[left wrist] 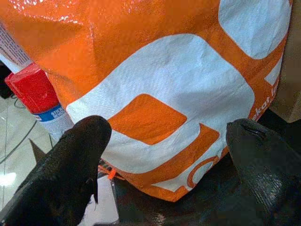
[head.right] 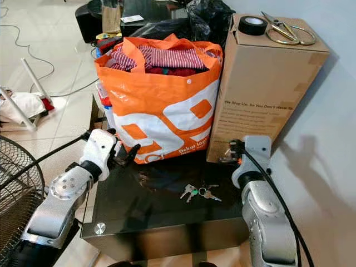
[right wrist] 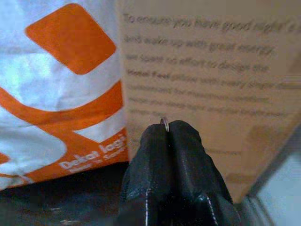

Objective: Hang keys on a hook

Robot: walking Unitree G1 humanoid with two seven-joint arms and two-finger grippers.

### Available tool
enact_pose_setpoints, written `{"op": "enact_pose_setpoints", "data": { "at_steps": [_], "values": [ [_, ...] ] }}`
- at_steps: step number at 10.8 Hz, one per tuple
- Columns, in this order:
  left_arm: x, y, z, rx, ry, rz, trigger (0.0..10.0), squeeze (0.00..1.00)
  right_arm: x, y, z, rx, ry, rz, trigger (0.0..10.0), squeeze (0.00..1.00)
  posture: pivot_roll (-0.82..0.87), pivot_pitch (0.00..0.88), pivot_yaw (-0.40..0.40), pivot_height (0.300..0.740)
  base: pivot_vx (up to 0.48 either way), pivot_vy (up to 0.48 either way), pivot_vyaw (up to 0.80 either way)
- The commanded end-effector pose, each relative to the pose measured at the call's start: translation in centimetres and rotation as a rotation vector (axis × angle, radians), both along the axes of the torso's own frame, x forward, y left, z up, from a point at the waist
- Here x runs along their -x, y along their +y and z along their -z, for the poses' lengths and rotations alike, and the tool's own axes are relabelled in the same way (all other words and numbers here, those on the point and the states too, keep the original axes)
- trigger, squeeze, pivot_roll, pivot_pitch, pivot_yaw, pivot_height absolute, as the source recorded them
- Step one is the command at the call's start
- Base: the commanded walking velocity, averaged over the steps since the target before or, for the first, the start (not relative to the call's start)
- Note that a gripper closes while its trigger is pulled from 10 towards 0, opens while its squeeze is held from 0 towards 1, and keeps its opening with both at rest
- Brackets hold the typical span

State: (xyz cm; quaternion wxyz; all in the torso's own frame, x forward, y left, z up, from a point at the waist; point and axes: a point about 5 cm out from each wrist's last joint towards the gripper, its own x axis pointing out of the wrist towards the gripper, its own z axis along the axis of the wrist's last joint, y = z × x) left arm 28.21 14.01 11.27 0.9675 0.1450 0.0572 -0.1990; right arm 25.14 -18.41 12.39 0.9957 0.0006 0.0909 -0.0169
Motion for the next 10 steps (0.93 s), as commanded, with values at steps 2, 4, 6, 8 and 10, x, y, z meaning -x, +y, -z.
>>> {"op": "enact_pose_setpoints", "data": {
  "at_steps": [2, 4, 6, 8, 10],
  "values": [
    [-0.06, -0.04, -0.65, 0.016, -0.030, -0.018, 10.0, 0.00, -0.31, -0.18, -0.35, 0.048, -0.009, 0.007, 10.0, 0.00, -0.12, 0.000, 0.038, 0.740, 0.000, 0.000, 0.00],
    [-0.19, -0.06, -0.89, 0.019, -0.044, -0.035, 10.0, 0.00, -0.36, 0.22, -0.21, -0.013, -0.010, 0.013, 10.0, 0.00, -0.11, 0.000, 0.044, 0.740, 0.000, 0.000, 0.00],
    [-0.08, 0.16, -0.81, 0.023, -0.042, -0.049, 10.0, 0.00, -0.60, 0.37, -0.11, -0.012, -0.010, 0.012, 10.0, 0.00, -0.11, 0.000, 0.050, 0.740, 0.000, 0.000, 0.00],
    [-0.09, 0.03, -0.66, 0.023, -0.037, -0.052, 10.0, 0.00, -0.74, 0.36, -0.21, -0.010, -0.009, 0.007, 10.0, 0.00, -0.12, 0.000, 0.051, 0.740, 0.000, 0.000, 0.00],
    [-0.07, 0.07, -0.63, 0.028, -0.033, -0.059, 10.0, 0.00, -0.95, 0.39, -0.32, -0.015, -0.009, 0.000, 10.0, 0.00, -0.12, 0.000, 0.049, 0.740, -0.127, 0.000, 0.00]
  ]
}}
